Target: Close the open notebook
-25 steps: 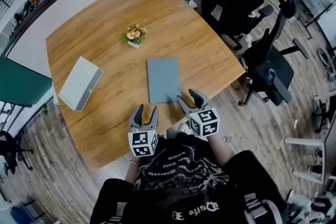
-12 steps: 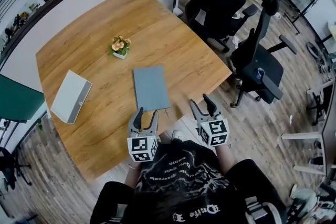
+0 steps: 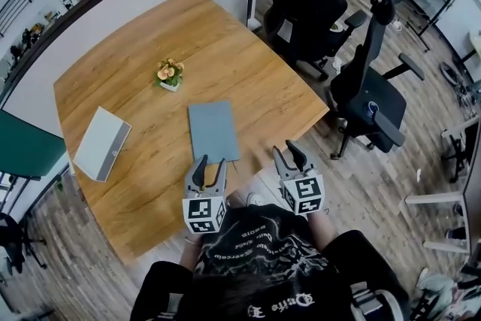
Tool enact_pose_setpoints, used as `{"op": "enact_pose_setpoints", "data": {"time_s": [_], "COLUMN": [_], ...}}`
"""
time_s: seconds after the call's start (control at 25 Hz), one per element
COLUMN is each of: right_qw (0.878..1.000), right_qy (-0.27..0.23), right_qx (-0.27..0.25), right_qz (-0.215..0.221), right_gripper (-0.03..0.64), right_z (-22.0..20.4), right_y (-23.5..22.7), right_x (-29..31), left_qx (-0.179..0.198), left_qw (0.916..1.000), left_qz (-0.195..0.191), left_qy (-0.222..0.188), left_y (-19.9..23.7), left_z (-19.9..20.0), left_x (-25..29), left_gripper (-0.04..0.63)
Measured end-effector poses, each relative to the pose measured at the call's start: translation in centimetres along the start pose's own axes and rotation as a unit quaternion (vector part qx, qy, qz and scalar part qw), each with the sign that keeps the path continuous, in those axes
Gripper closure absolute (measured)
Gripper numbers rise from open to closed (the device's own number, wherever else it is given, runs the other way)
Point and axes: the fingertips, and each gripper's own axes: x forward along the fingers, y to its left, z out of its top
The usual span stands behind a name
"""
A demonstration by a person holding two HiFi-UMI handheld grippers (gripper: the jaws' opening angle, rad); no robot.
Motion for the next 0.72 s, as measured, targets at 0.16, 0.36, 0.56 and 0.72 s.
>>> {"op": "enact_pose_setpoints", "data": {"time_s": [0.16, 0.36, 0.56, 0.72], "right_qw": [1.0, 0.999, 0.998, 0.999], "right_qy": [0.003, -0.003, -0.014, -0.013], "right_qx": [-0.013, -0.004, 0.011, 0.003], "right_qz": [0.022, 0.037, 0.052, 0.044], "right_gripper": [0.52, 0.609, 0.611, 0.611], "right_z": [-0.2, -0.2, 0.4, 0.4], "right_y": [0.8, 0.9, 0.8, 0.4], "right_x": [0.4, 0.5, 0.4, 0.5], "left_qx": [-0.002, 0.004, 0.003, 0.006], "left_qw": [1.0, 1.0, 0.9999, 0.9999], "left_qz": [-0.002, -0.005, -0.009, -0.008], "left_qy": [-0.001, 0.0, -0.003, -0.004], "left_y": [-0.3, -0.6, -1.0, -1.1], "left_z": [-0.2, -0.6, -0.6, -0.6], "left_x": [0.1, 0.3, 0.4, 0.6], "left_gripper": [0.478, 0.571, 0.572, 0.572]}}
